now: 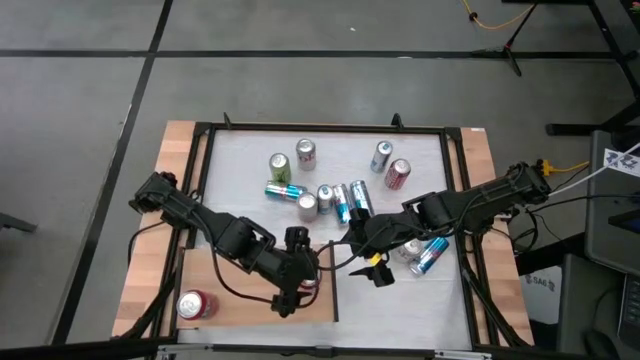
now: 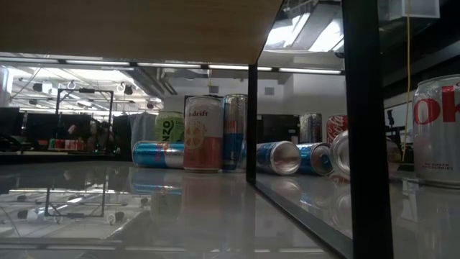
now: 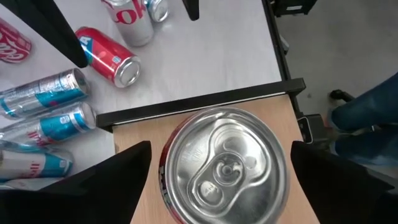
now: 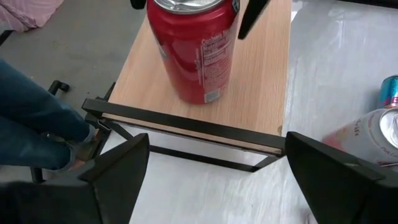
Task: Place canned beverage on shelf
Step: Put the orange soda can on the shelf aligned with the orange soda can
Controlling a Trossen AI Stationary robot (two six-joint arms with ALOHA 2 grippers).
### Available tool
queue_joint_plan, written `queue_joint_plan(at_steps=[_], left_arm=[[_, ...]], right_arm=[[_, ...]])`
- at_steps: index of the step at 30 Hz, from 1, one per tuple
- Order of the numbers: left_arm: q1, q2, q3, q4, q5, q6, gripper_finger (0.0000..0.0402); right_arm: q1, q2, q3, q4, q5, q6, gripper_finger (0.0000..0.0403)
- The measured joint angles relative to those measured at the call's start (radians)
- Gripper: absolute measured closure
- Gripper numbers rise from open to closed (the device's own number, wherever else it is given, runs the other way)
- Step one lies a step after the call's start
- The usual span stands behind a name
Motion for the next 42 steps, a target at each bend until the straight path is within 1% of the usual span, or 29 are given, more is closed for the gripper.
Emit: queue_joint_plan(at_steps=[17, 29, 31, 36, 42], left_arm=[[0.000, -0.001, 0.001, 0.001, 0.014, -0.003, 0.0118], [-0.002, -0.027, 0.001, -0.013, 0.015, -0.060, 0.0125], [-0.008, -0.049, 0.001, -0.018, -0.003, -0.080, 0.0125], [-0.039, -0.109, 0.001, -0.089, -0.097, -0.136, 0.0126], [-0.106, -0.184, 0.001, -0.223, -0.186, -0.281, 0.0126]], right_arm=[[0.000, 0.000, 0.000, 0.000, 0.000, 0.000, 0.0038], [0.000, 0.000, 0.000, 0.000, 0.000, 0.000, 0.0038], [0.000, 0.000, 0.000, 0.000, 0.000, 0.000, 0.0038], [0.000, 0.000, 0.000, 0.000, 0.000, 0.000, 0.0038], [0.000, 0.000, 0.000, 0.006, 0.000, 0.000, 0.0038]])
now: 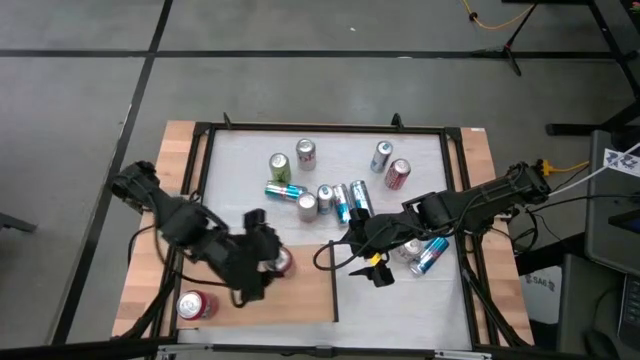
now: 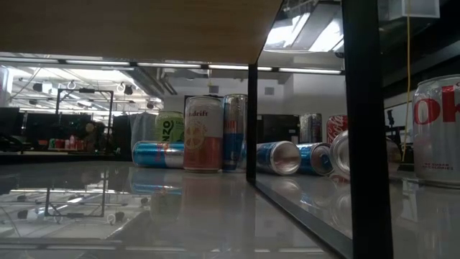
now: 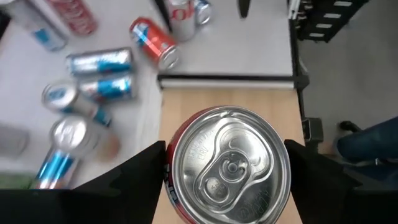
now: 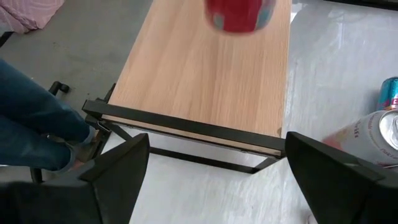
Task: Place canned beverage on shelf
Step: Put the orange soda can on the shelf aligned with the orange soda can
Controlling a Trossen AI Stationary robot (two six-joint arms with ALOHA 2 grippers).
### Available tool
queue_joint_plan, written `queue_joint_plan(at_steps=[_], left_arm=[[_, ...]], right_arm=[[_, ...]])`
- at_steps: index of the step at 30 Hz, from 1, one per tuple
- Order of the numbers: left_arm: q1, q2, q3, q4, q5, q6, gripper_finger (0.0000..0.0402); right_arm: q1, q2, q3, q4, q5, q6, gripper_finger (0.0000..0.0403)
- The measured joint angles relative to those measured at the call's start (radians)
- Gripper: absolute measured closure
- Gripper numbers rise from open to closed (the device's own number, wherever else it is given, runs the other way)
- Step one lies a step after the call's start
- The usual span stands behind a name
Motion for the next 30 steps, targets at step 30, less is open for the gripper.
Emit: queue_joint_plan(at_steps=[30], left_arm=[[-0.402, -0.053, 0.000, -0.317, -0.168, -0.691, 0.0127]], right_arm=[[0.000, 0.000, 0.000, 0.042, 0.003, 0.000, 0.0038]])
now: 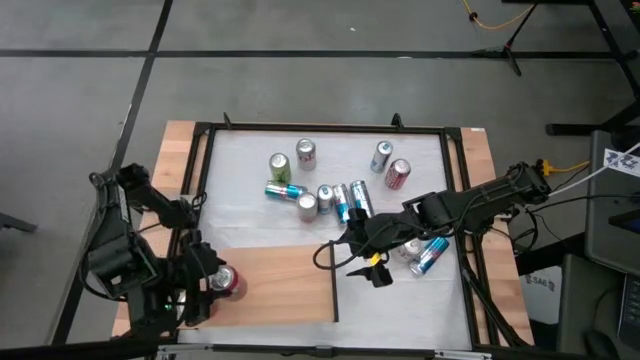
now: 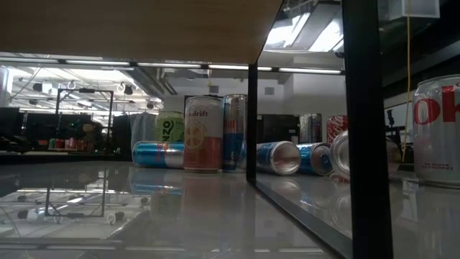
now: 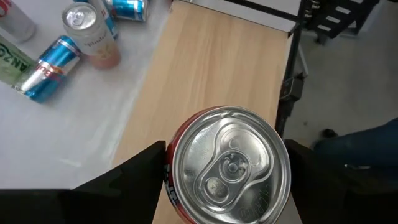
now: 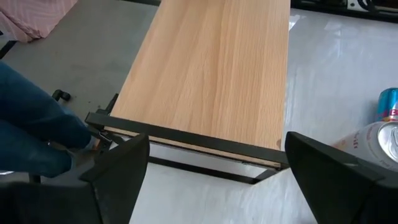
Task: Place canned beverage on shelf
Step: Put the orange soda can on the shelf aligned with the orange soda can
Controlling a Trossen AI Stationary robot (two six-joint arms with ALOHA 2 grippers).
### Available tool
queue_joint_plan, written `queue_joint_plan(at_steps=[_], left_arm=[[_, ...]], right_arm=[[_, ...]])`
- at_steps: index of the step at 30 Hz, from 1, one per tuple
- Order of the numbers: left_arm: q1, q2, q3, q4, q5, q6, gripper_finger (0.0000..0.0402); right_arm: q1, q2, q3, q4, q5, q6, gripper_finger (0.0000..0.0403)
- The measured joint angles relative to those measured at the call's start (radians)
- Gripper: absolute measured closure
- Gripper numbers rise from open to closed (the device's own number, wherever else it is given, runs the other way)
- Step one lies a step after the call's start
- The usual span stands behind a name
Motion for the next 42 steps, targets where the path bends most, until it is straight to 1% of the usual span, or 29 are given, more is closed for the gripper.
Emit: queue_joint_plan(at_steps=[6, 12, 14, 16, 19, 22, 27, 33, 38, 42], left_arm=[[-0.003, -0.019, 0.000, 0.001, 0.003, 0.014, 0.0127], [0.001, -0.112, -0.010, 0.003, -0.047, 0.031, 0.0127], [0.001, -0.153, -0.050, 0.003, -0.054, 0.027, 0.0127], [0.001, -0.197, -0.115, -0.003, -0.038, 0.006, 0.0127], [0.001, -0.252, -0.222, -0.003, 0.012, -0.063, 0.0127], [-0.008, -0.289, -0.299, -0.003, 0.017, -0.131, 0.0127], [-0.054, -0.297, -0.354, 0.002, 0.029, -0.188, 0.0127], [-0.113, -0.295, -0.379, 0.001, 0.036, -0.258, 0.0127], [-0.147, -0.295, -0.400, 0.001, 0.034, -0.282, 0.0127], [-0.155, -0.295, -0.427, 0.000, 0.092, -0.284, 0.0127]], right_arm=[[0.000, 0.000, 0.000, 0.027, 0.001, 0.000, 0.0038], [0.000, 0.000, 0.000, 0.027, 0.001, 0.000, 0.0038], [0.000, 0.000, 0.000, 0.027, 0.001, 0.000, 0.0038], [0.000, 0.000, 0.000, 0.027, 0.001, 0.000, 0.0038], [0.000, 0.000, 0.000, 0.027, 0.001, 0.000, 0.0038], [0.000, 0.000, 0.000, 0.028, 0.001, 0.000, 0.0038], [0.000, 0.000, 0.000, 0.029, 0.001, 0.000, 0.0038], [0.000, 0.000, 0.000, 0.029, 0.035, 0.000, 0.0038], [0.000, 0.000, 0.000, 0.029, 0.060, 0.000, 0.0038], [0.000, 0.000, 0.000, 0.031, 0.061, 0.000, 0.0038]])
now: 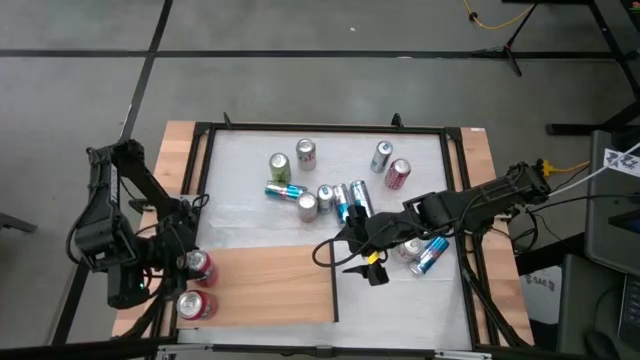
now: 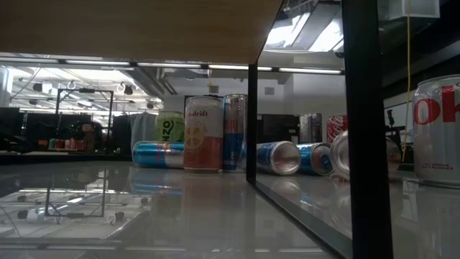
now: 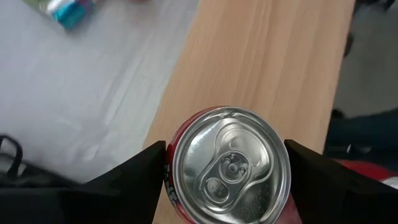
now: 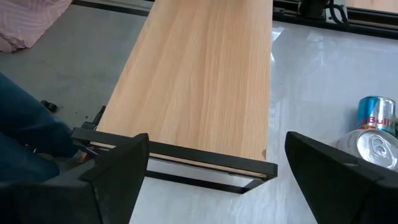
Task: Place canned beverage on shelf
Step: Put the orange soda can on the shelf aligned with the orange soda can
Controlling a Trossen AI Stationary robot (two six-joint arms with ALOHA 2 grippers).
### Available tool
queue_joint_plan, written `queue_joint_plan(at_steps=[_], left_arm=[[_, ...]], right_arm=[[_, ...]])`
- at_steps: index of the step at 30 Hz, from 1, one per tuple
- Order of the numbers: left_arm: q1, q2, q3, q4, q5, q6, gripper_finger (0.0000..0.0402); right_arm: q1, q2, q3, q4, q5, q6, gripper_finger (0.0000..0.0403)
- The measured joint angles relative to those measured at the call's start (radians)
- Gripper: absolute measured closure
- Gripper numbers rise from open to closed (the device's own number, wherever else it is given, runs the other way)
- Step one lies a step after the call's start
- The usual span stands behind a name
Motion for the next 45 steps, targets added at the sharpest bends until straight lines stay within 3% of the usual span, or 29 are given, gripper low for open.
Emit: queue_joint_plan(at_steps=[16, 45], left_arm=[[0.001, -0.002, -0.007, 0.019, 0.053, 0.005, 0.0119], [0.001, 0.000, -0.009, 0.019, 0.058, 0.005, 0.0117]], right_arm=[[0.000, 0.000, 0.000, 0.000, 0.000, 0.000, 0.0038], [0.000, 0.000, 0.000, 0.000, 0.000, -0.001, 0.0038]])
